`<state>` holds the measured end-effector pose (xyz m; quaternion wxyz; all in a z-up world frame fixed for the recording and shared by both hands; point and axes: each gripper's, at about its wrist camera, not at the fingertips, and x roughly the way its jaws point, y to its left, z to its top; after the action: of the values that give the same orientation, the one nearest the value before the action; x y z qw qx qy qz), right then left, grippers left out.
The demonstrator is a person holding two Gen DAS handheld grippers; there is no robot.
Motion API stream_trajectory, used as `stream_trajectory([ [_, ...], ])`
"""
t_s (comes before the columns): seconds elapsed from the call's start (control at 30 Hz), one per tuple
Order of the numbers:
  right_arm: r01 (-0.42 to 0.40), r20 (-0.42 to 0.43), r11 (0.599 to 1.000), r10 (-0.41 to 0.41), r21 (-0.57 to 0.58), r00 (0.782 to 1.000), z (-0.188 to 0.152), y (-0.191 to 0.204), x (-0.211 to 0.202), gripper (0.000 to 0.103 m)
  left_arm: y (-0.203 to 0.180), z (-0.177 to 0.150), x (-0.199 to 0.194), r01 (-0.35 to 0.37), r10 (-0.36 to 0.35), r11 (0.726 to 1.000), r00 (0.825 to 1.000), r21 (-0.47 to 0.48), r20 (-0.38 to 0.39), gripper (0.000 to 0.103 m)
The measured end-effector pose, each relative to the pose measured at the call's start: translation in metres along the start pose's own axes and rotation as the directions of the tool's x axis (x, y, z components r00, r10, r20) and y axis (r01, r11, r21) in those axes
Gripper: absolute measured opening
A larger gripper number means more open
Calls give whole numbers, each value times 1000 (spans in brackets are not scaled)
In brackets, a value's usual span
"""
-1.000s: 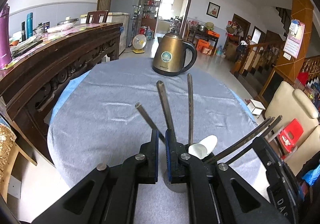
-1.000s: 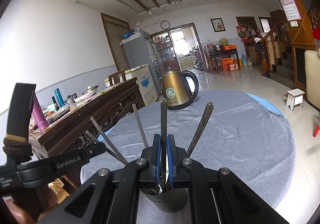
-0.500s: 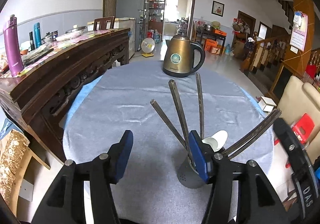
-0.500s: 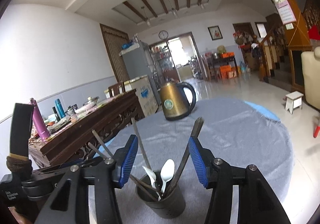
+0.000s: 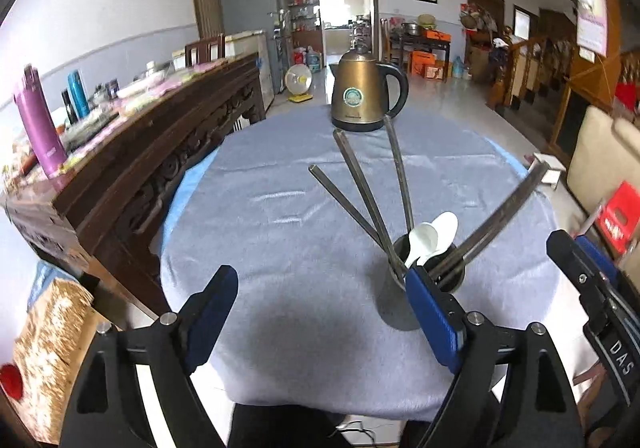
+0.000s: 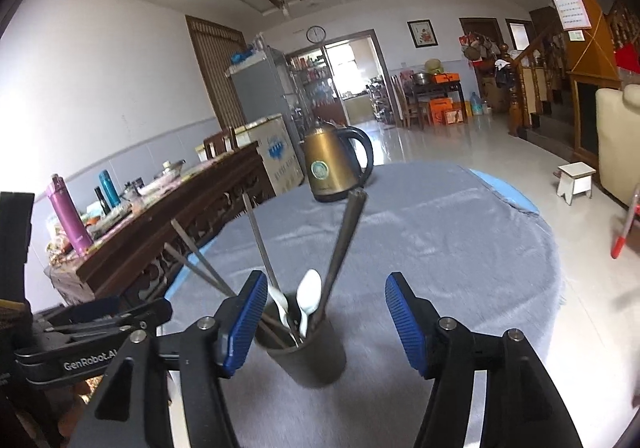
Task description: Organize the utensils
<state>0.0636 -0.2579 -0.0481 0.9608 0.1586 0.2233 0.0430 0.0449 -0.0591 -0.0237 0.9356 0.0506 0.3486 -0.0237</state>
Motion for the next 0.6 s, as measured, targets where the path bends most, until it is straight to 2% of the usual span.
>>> stream_trajectory([
  [0.13, 14, -7, 1000, -14, -11, 1000, -3, 2, -19, 68, 1, -4, -12, -23, 22, 999, 1000, 28, 22, 86],
  [0.33, 18, 15, 999, -17, -45, 1000, 1, 12, -42, 70, 14, -4, -31, -67, 66, 998, 995, 8, 73, 86],
  [0.6, 16, 1, 998, -16, -66, 1000, 1, 26, -53, 72, 21, 0, -39, -97, 96, 995, 992, 8, 82, 86],
])
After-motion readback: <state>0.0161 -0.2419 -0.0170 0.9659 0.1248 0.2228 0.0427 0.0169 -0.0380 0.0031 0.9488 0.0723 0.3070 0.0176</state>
